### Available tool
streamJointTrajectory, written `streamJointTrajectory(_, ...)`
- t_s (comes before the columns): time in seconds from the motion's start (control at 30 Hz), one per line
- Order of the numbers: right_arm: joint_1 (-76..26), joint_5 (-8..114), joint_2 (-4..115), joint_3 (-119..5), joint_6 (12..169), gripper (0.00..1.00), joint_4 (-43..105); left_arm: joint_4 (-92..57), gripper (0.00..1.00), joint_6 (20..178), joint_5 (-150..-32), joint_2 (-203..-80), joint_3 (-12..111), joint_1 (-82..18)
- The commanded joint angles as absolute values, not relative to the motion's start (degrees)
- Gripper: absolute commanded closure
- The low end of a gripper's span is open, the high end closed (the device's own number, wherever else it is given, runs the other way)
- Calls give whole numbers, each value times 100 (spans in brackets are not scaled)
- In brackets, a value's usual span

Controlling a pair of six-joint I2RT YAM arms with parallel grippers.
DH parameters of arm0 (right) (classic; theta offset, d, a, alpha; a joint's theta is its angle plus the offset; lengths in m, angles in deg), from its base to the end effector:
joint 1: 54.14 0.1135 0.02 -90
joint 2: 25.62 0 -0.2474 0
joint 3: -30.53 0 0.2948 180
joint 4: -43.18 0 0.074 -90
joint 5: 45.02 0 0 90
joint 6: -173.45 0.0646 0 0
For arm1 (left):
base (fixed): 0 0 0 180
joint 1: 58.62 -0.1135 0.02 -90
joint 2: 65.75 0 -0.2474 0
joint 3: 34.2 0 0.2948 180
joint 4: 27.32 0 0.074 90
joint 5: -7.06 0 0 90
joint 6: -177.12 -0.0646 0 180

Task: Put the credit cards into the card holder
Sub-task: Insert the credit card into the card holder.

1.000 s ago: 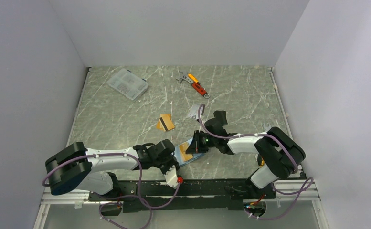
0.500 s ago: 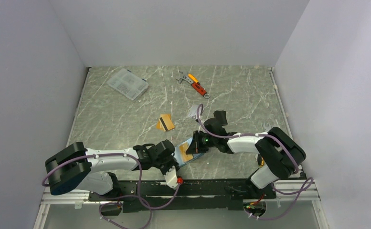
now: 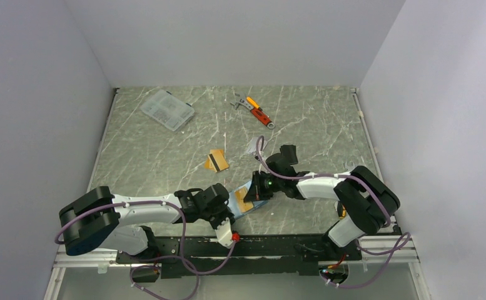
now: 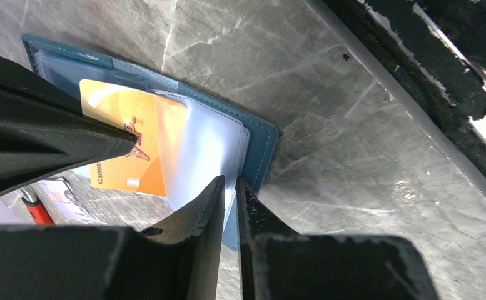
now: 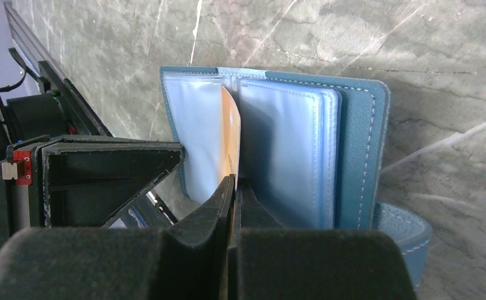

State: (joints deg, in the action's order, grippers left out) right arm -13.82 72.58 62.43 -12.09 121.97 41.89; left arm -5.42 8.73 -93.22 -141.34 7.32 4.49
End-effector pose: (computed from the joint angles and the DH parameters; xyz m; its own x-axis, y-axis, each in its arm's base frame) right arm 0.2158 0.2224 0.0552 -0.9422 -0.0757 -0.3263 -0.2924 0.6612 0.6908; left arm 0.1162 -0.2546 0.0740 0.8284 0.4974 -0.2575 0.5529 -0.6524 0.5184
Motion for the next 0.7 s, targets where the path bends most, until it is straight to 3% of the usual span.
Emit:
streamJointTrajectory(0.0,-1302,7158,6656,-1248,11737,100,3253,-172,82,896,-9674,-14230,561,528)
streamJointTrajectory(0.33,-1158,6817,6737,-1552,11516,100,2722,-154,83,873,-9698,-14251,558,528)
streamJointTrajectory(0.5,-1162,6581,6608,-1725,11401,71,2338,-104,83,888,-9693,-14252,587,528)
streamJointTrajectory(0.67,-1160,6104,6417,-1940,11398,59,1916,-66,84,881,-9683,-14257,634,528)
